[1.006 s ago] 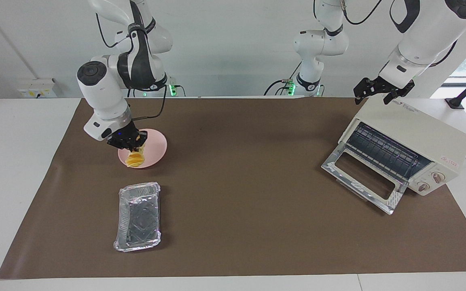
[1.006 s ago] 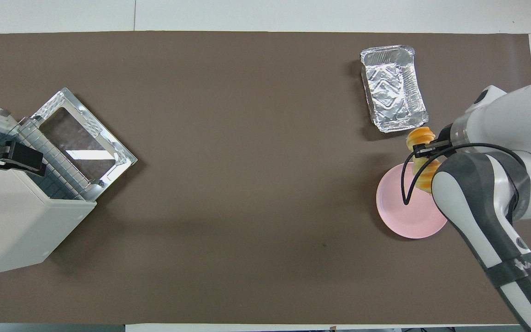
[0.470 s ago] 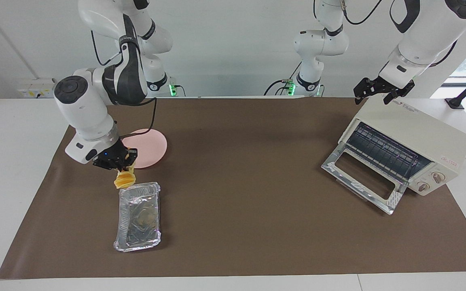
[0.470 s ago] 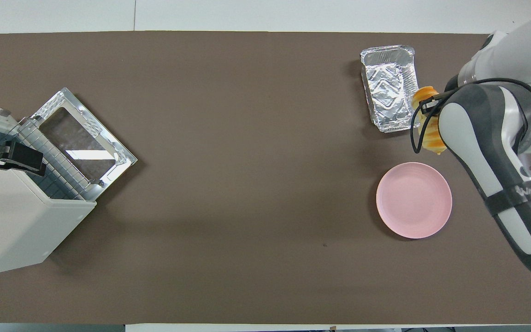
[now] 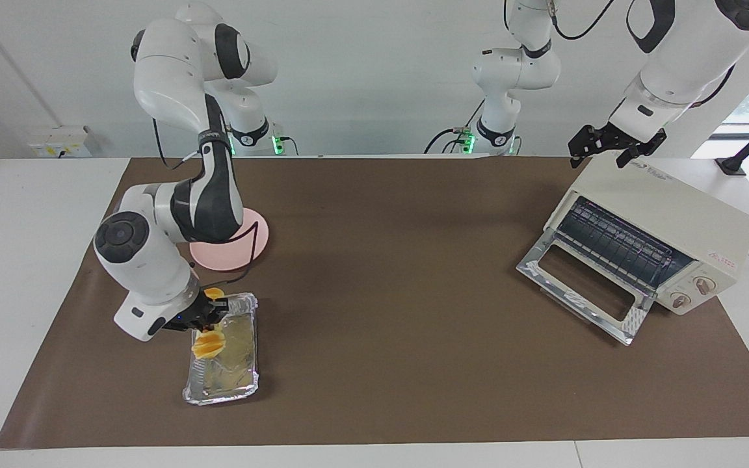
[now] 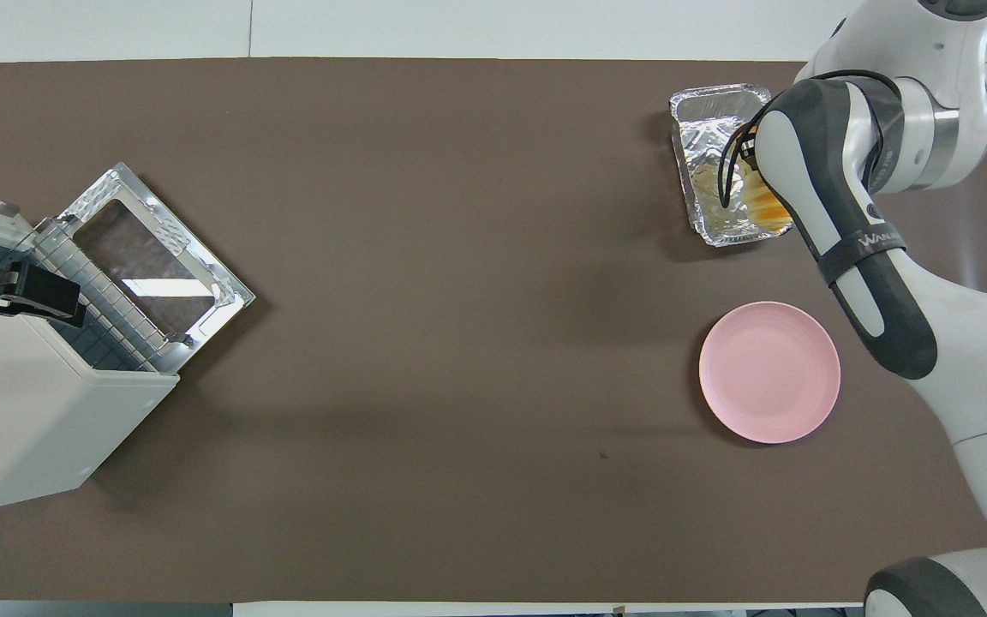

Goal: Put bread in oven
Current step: 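Lower the bread into the foil tray and open the right gripper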

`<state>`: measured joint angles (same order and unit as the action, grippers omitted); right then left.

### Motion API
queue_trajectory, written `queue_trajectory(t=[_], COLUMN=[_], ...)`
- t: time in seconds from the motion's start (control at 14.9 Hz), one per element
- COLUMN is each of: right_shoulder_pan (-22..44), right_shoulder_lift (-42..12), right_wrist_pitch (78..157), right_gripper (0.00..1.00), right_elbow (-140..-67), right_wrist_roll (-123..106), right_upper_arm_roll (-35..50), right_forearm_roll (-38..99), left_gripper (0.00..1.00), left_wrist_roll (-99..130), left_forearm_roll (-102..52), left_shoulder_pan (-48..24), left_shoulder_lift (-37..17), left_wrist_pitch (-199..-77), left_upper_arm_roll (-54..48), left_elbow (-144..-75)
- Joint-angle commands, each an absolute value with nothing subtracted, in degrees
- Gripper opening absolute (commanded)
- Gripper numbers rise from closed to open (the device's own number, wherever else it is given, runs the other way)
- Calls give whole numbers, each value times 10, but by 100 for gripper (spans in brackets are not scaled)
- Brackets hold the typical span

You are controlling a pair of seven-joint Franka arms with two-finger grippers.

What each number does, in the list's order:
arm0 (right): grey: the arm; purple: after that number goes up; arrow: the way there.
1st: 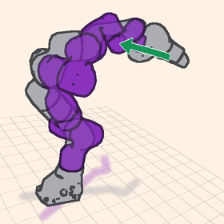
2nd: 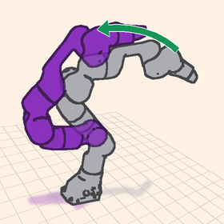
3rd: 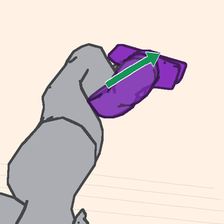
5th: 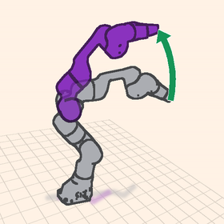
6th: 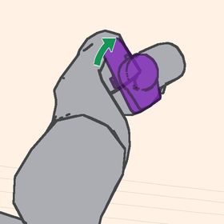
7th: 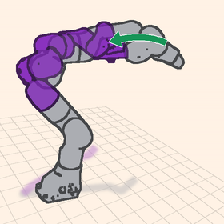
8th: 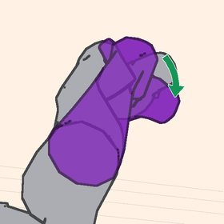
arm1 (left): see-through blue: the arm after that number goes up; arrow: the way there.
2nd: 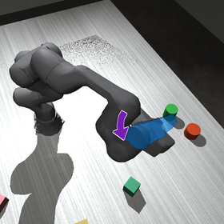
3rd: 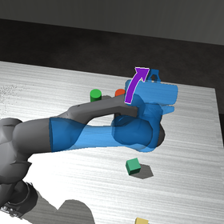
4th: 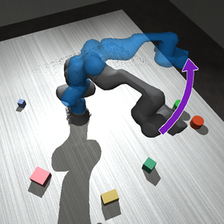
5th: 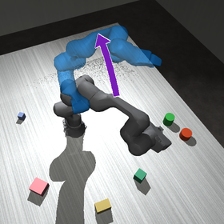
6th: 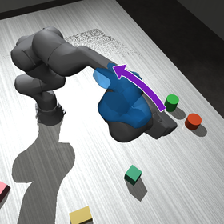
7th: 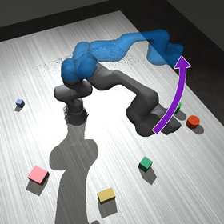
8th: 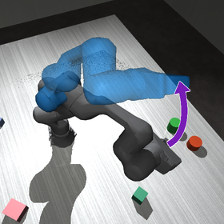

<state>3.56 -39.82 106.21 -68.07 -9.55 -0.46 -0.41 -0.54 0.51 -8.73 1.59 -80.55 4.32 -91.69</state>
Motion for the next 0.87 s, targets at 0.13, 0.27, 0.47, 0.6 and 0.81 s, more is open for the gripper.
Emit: queue_trajectory(t=[0.13, 0.27, 0.47, 0.6, 0.81], right_shoulder_pan=[42, 42, 43, 43, 44], right_shoulder_lift=[-436, -443, -449, -453, -452], right_wrist_pitch=[1090, 1104, 1121, 1132, 1148], right_gripper=[0, 0, 0, 0, 0], right_elbow=[-649, -653, -653, -654, -657], right_wrist_roll=[-108, -108, -108, -105, -103], right_upper_arm_roll=[-7, -6, -5, -5, -4], right_forearm_roll=[-17, -32, -29, -26, -16], left_gripper=[100, 100, 100, 100, 100], left_wrist_roll=[-7, -7, -8, -8, -7], left_forearm_roll=[-2, -2, -2, -2, -2], left_shoulder_pan=[-82, -82, -82, -82, -82], left_shoulder_lift=[28, 28, 28, 29, 29], left_wrist_pitch=[-813, -813, -813, -813, -813], left_upper_arm_roll=[40, 40, 40, 40, 40], left_elbow=[-928, -928, -928, -928, -928])
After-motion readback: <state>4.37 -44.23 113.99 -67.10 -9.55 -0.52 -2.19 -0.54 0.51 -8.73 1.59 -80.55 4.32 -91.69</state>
